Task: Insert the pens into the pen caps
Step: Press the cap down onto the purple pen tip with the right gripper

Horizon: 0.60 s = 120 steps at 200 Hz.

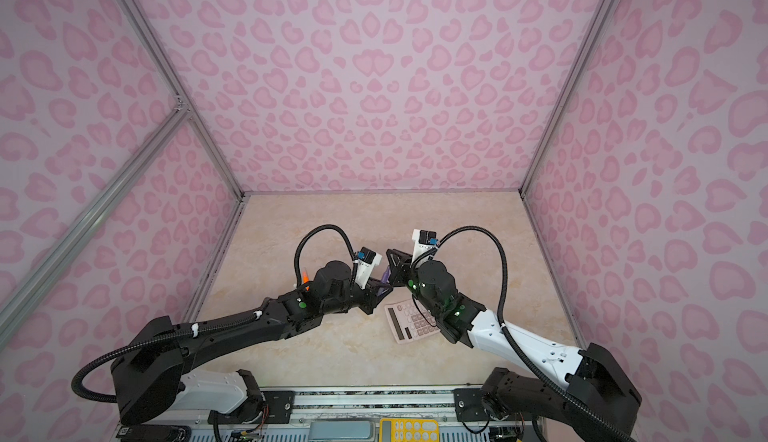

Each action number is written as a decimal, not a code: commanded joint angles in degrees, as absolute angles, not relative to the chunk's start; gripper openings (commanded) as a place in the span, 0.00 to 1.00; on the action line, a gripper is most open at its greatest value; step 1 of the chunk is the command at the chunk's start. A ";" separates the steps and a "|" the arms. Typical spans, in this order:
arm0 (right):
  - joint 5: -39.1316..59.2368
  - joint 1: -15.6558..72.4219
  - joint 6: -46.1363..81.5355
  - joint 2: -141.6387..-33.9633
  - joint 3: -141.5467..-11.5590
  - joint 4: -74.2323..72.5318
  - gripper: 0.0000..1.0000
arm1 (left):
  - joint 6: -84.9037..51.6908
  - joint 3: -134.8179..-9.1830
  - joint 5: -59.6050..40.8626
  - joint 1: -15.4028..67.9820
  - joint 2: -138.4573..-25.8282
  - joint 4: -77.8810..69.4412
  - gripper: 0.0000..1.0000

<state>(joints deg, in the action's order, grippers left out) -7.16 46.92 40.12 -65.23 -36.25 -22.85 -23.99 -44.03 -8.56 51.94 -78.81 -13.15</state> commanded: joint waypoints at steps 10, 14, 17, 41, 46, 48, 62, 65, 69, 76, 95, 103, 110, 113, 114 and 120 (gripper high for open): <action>-9.79 48.89 41.50 -65.86 -35.02 -25.56 0.00 | -24.27 -44.35 -5.86 51.95 -77.46 -13.54 0.03; -10.03 49.15 41.49 -66.04 -34.85 -25.84 0.00 | -24.19 -44.34 -5.73 51.94 -77.28 -13.54 0.03; -10.31 49.29 41.55 -66.20 -34.81 -26.04 0.00 | -24.21 -44.25 -5.58 51.94 -77.19 -13.54 0.03; -11.83 50.22 41.68 -67.16 -35.15 -25.77 0.00 | -24.08 -43.78 -4.21 51.94 -76.09 -13.38 0.03; -11.80 50.27 41.98 -67.32 -35.28 -25.66 0.00 | -24.08 -43.70 -3.86 51.94 -75.83 -13.28 0.03; -11.85 50.27 42.13 -67.39 -35.25 -25.73 0.00 | -24.13 -43.69 -3.71 51.94 -75.74 -13.27 0.03; -11.69 50.66 43.13 -67.81 -34.67 -26.67 0.00 | -24.08 -43.26 -2.71 51.95 -74.96 -13.27 0.03; -11.80 50.82 43.40 -67.91 -34.51 -26.90 0.00 | -24.08 -43.09 -2.46 51.93 -74.78 -13.29 0.03; -11.91 51.03 43.85 -67.98 -34.27 -27.22 0.00 | -24.08 -43.02 -2.08 51.94 -74.59 -13.27 0.03; -12.27 51.60 44.77 -68.19 -33.82 -27.86 0.00 | -24.24 -42.79 -1.20 51.94 -74.24 -13.07 0.03; -14.26 53.32 47.56 -68.55 -32.73 -28.69 0.00 | -24.78 -42.74 2.22 51.94 -73.74 -11.79 0.03; -15.04 54.12 48.44 -68.64 -32.32 -29.17 0.00 | -24.79 -43.01 3.62 51.94 -73.76 -11.26 0.03; -15.84 54.86 48.91 -68.72 -32.01 -29.48 0.00 | -24.79 -43.23 4.62 51.94 -73.98 -10.42 0.03; -16.31 55.14 49.07 -68.68 -31.99 -29.45 0.00 | -24.86 -43.36 5.04 51.94 -74.12 -9.44 0.03; -16.46 55.30 49.14 -68.71 -31.95 -29.45 0.00 | -24.87 -43.48 5.20 51.94 -74.15 -9.29 0.03; -17.37 55.97 49.58 -68.82 -31.83 -29.31 0.00 | -25.04 -43.73 5.96 51.94 -74.28 -8.70 0.03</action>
